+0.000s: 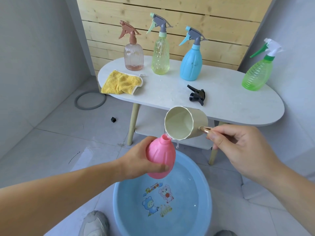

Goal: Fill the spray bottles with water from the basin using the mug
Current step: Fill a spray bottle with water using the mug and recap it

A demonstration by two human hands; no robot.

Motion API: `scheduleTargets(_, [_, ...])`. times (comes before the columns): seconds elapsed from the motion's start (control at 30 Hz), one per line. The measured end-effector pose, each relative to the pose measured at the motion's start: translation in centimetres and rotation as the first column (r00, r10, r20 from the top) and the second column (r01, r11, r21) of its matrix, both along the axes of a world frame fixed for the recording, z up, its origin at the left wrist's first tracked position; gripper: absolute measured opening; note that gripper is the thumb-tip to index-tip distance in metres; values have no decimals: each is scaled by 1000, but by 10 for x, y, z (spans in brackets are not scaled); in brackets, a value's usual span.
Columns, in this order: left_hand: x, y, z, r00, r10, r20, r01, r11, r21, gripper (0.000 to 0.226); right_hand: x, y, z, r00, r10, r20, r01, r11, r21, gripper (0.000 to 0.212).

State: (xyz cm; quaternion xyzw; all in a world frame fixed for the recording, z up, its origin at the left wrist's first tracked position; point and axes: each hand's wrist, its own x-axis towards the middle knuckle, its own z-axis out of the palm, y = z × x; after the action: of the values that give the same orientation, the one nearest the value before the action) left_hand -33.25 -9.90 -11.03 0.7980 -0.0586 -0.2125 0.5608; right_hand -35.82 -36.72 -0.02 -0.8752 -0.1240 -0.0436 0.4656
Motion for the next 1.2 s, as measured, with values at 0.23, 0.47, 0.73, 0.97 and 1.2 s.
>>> scheduleTargets(0.23, [0,0,-2,1000,-7,-11,7,1000,2,94,0,4,3,999,-13,30,13,1000,-10,17])
scheduleTargets(0.47, [-1,1,-2,1000,-5,-8,5,1000,3,94,0,2,1,999,-16,48,17,1000,-20,14])
scheduleTargets(0.73, [-1,-1,-2,1000,-7,-1,7,1000,5,93,1,2,1,992,12,128,1,995,-103,23])
scheduleTargets(0.97, [-1,-1,-2,1000,-2,0,2,1000,11,89,4,-1,-2,988,27,151,-9,993,-119,17])
scheduleTargets(1.2, [-1,-1,-3,1000,-8,0,8,1000,9,87,4,-1,-3,981,46,187,-24,993,-117,21])
